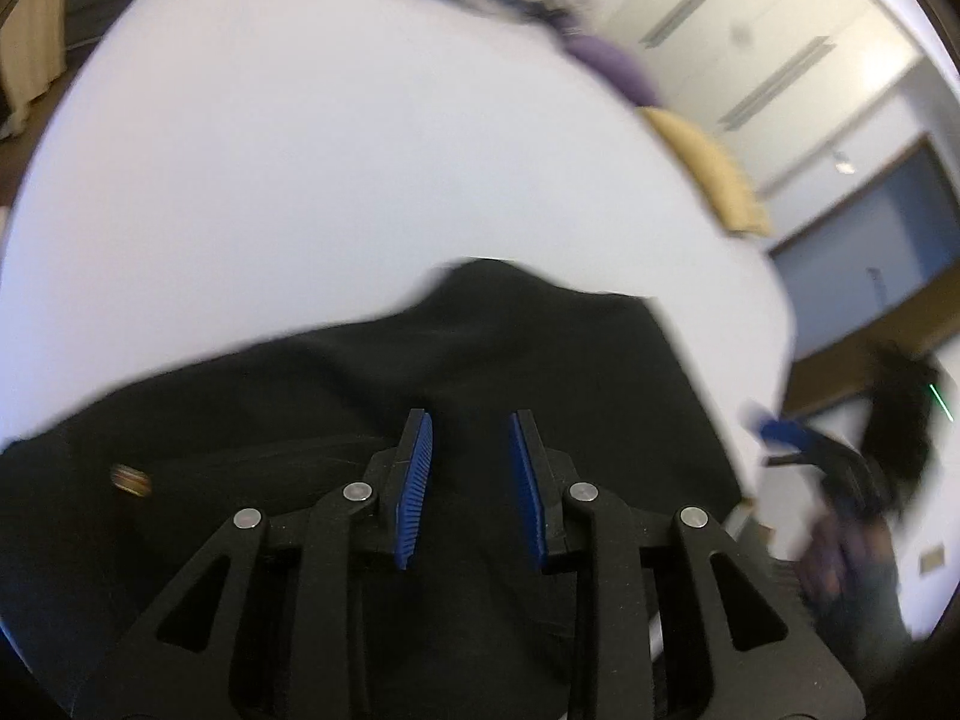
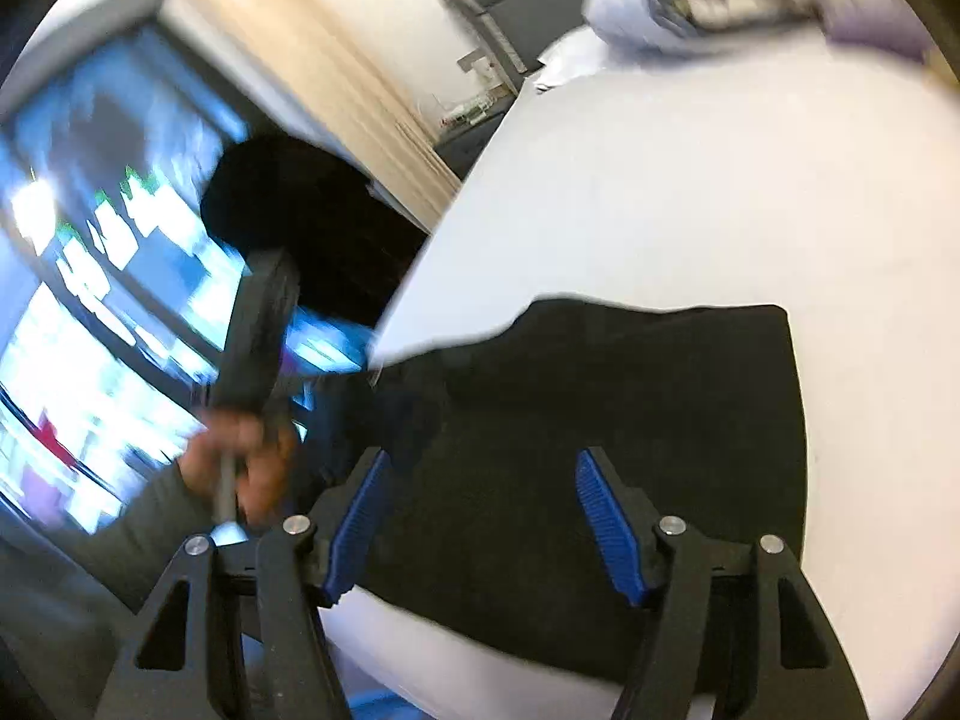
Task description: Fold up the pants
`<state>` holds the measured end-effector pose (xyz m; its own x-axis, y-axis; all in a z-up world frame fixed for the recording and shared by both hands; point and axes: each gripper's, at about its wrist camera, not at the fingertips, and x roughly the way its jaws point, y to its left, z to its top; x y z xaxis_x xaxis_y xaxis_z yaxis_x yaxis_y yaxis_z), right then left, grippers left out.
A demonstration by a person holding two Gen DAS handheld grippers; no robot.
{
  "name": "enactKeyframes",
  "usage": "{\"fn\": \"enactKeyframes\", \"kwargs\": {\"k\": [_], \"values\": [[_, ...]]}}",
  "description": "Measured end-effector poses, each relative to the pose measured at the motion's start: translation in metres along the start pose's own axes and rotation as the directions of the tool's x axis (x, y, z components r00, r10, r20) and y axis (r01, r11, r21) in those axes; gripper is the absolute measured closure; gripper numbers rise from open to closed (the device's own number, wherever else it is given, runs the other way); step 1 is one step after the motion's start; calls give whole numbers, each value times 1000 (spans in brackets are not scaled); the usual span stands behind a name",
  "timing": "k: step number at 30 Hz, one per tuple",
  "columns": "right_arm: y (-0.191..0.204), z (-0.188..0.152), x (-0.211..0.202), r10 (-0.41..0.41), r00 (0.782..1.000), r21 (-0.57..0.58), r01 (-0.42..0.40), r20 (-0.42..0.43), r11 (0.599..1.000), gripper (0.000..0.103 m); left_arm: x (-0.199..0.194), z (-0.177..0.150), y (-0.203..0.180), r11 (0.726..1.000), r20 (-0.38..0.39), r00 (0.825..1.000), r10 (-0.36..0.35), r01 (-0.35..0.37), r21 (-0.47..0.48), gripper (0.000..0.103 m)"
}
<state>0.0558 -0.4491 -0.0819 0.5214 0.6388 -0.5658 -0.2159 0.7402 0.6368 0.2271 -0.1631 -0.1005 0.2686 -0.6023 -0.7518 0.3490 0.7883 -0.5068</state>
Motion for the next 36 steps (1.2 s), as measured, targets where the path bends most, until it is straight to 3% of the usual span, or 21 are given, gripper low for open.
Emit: {"fn": "enactKeyframes", "kwargs": {"k": [1,3,5,8,11,13,24,36], "values": [[-16,12,5,55,998,40,-54,-16,998,35,2,-6,-13,999,-3,1000,-26,27,28,77],[-41,34,17,82,996,76,-80,-17,994,35,12,-21,-32,996,-16,999,-50,51,75,77],[-60,48,35,125,991,117,-119,-48,986,35,28,-36,-41,995,-48,999,-25,30,98,77],[-83,50,58,101,992,164,-87,-81,983,35,53,-56,-34,998,-122,993,-3,10,59,78],[-104,35,77,97,986,216,-66,-137,974,39,53,-65,-28,998,-90,996,-23,28,51,78],[-109,29,72,126,985,232,-97,-114,968,45,54,-64,-27,999,-95,995,-31,34,32,78],[-84,-34,45,171,969,196,-136,-178,971,44,67,-62,-32,999,-75,997,-19,22,49,78],[-47,-100,5,129,986,220,-104,-106,970,39,68,-76,-41,997,-55,998,24,-20,70,78]]}}
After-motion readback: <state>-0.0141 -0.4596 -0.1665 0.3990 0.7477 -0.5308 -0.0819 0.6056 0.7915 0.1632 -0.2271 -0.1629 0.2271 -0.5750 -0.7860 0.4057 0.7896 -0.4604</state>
